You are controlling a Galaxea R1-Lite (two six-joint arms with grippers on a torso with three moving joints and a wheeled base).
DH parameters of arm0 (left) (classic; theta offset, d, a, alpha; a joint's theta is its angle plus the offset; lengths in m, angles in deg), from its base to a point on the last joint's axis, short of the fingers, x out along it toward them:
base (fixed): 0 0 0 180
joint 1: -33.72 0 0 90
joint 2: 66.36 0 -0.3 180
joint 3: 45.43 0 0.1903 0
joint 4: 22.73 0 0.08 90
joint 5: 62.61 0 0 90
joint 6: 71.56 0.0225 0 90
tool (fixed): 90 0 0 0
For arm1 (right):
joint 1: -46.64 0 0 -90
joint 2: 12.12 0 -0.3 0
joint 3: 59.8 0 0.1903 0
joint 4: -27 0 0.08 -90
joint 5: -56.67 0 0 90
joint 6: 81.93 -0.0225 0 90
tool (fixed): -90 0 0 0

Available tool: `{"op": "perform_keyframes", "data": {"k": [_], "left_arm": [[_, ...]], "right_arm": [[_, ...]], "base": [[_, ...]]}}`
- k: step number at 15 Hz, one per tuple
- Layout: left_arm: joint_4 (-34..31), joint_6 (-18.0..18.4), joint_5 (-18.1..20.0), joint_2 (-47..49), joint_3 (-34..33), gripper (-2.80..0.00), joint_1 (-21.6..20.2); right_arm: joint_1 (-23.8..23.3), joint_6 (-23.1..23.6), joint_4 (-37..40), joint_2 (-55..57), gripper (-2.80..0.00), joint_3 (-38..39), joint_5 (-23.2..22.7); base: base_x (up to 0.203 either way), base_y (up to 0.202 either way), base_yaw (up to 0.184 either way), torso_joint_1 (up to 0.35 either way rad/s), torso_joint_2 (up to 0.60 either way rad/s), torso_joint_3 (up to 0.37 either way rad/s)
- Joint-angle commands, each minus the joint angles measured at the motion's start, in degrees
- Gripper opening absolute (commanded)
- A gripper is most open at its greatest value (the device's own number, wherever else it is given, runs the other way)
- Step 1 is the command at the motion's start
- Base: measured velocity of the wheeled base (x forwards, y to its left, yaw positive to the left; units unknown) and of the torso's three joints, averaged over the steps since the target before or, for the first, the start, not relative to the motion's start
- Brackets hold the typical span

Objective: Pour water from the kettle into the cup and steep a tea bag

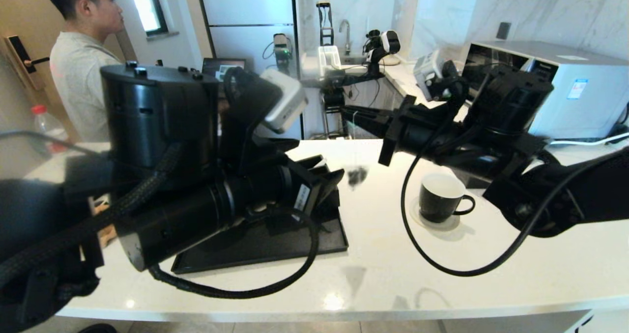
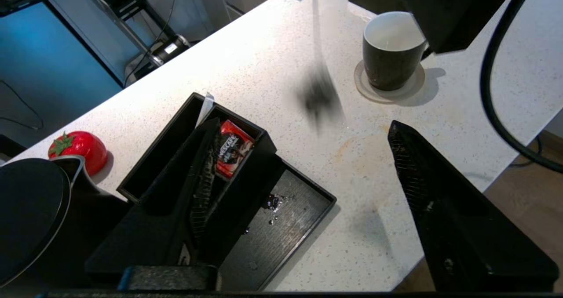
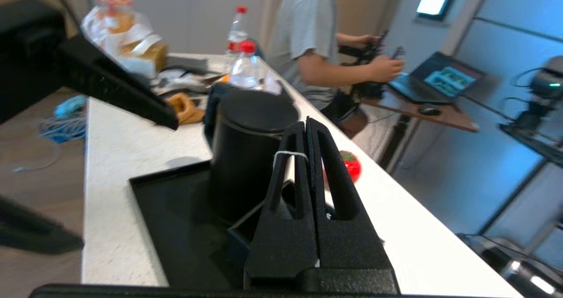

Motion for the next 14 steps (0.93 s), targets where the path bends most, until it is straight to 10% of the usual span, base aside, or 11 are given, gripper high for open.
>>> {"op": "perform_keyframes", "data": {"k": [1,14], "left_arm": [[0.13,0.05,-0.66,-0.07,-0.02,0.0,-0.06],[0.05,0.14,-2.88,-2.7,-1.1,0.0,0.29]], "right_arm": [[-0.7,0.07,-0.66,-1.74,-2.8,0.13,1.01],[-18.67,1.8,-3.05,-8.38,-2.8,11.71,7.32]], "base": [[0.0,0.0,0.0,0.0,0.0,0.0],[0.0,0.0,0.0,0.0,0.0,0.0]]}}
